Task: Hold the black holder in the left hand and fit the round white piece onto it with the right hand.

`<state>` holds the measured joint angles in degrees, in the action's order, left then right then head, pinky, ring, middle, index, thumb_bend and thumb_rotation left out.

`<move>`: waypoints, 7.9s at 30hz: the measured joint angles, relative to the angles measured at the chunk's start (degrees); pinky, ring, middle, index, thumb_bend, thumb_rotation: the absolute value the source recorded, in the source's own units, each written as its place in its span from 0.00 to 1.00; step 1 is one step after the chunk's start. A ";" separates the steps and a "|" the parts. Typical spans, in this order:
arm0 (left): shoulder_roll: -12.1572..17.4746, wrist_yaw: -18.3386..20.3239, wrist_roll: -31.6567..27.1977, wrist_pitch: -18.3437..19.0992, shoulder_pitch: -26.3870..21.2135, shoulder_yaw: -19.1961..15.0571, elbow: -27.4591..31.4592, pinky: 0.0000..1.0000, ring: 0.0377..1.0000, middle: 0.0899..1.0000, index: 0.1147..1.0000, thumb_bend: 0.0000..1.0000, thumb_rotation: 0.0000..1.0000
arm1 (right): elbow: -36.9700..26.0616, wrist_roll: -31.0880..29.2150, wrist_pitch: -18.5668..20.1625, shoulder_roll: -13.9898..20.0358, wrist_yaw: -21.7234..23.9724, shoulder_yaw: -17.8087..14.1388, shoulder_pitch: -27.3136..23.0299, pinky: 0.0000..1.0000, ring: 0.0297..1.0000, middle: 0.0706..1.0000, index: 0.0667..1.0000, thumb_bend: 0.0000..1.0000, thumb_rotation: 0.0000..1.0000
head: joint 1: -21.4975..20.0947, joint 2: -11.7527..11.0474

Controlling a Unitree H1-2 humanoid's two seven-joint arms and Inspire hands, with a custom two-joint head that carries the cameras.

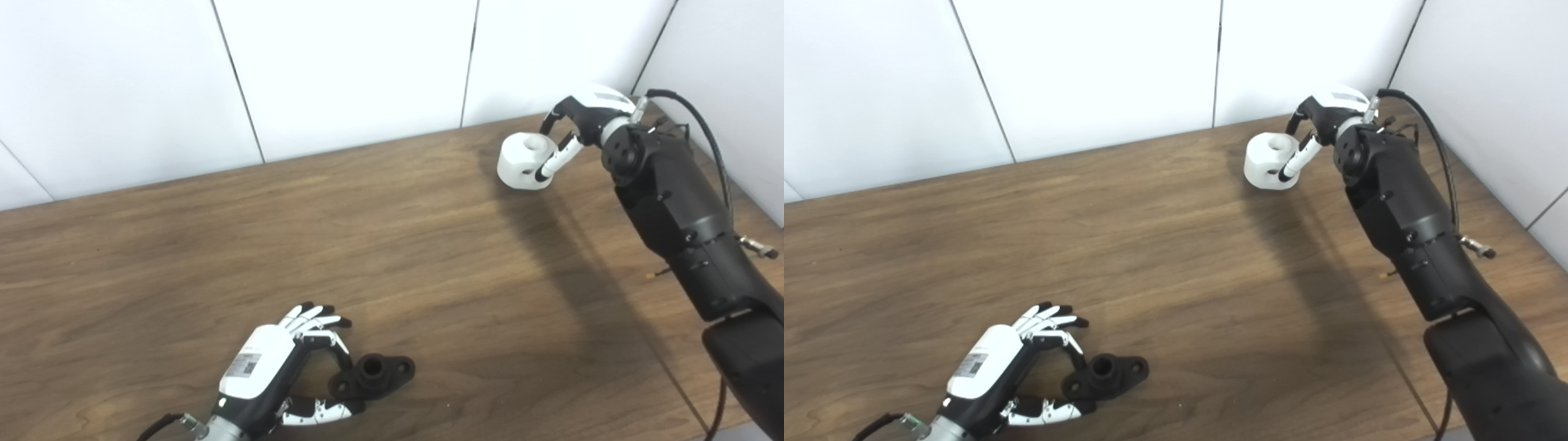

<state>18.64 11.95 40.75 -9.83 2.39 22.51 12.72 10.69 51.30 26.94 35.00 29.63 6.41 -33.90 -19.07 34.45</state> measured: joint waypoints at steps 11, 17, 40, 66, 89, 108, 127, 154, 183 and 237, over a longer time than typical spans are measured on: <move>0.00 0.24 0.00 0.67 0.14 0.00 0.43 0.95 0.89 0.79 0.42 0.52 0.06 | -0.01 0.06 0.00 0.64 0.06 0.85 0.16 1.00 0.94 0.85 0.66 0.82 0.22 | 0.00 0.09; 0.01 0.24 0.00 0.67 0.14 0.00 0.43 0.95 0.90 0.79 0.42 0.52 0.06 | -0.01 0.17 0.00 0.74 0.66 0.79 0.26 1.00 0.95 0.86 0.67 0.81 0.22 | 0.00 0.09; 0.00 0.24 0.04 0.67 0.15 0.08 0.43 0.94 0.89 0.79 0.42 0.52 0.06 | 0.00 -0.87 -0.02 0.35 -0.33 2.15 0.26 1.00 0.93 0.84 0.66 0.81 0.23 | 0.26 0.09; -0.02 0.24 0.06 0.69 0.15 0.13 0.46 0.95 0.90 0.79 0.42 0.52 0.06 | 0.01 -5.90 -0.76 0.34 -5.82 1.67 0.86 0.97 0.90 0.79 0.45 0.52 0.13 | 0.44 0.26; -0.36 0.25 0.45 1.55 0.20 0.54 0.84 0.94 0.89 0.79 0.42 0.52 0.06 | -11.58 -7.56 -0.34 1.63 -2.40 2.02 2.46 0.91 0.86 0.76 0.45 0.52 0.13 | 2.20 1.14; -0.98 1.34 2.63 4.58 0.03 1.67 2.46 0.94 0.90 0.80 0.42 0.52 0.06 | -42.36 0.90 -0.48 -2.02 27.65 5.26 3.60 0.96 0.84 0.72 0.45 0.52 0.14 | 6.59 5.44; -1.97 3.04 4.85 8.57 -0.95 2.62 4.50 0.90 0.86 0.77 0.42 0.52 0.06 | -57.18 0.82 -2.19 -6.09 36.78 8.60 2.55 0.96 0.84 0.74 0.45 0.52 0.14 | 9.49 13.88; -3.56 4.81 6.66 12.13 -2.12 4.00 5.50 0.90 0.87 0.77 0.42 0.52 0.06 | -60.19 -1.92 -1.86 -10.23 36.79 10.49 3.85 0.94 0.85 0.72 0.45 0.53 0.14 | 16.17 17.49; -4.26 6.11 7.15 13.48 -2.63 4.35 5.91 0.90 0.87 0.77 0.42 0.52 0.06 | -56.02 -2.39 -7.80 -12.53 35.72 13.91 9.91 0.93 0.85 0.72 0.45 0.52 0.14 | 15.91 17.93; -4.28 6.65 7.03 14.26 -2.60 4.51 6.47 0.90 0.87 0.77 0.42 0.52 0.06 | -53.80 -1.05 -12.74 -14.37 33.11 11.82 11.31 0.88 0.86 0.72 0.45 0.53 0.14 | 14.85 18.19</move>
<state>14.37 18.60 47.78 4.43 -0.20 27.01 19.18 -43.11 50.25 14.20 20.63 62.74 18.23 -22.59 -4.22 52.65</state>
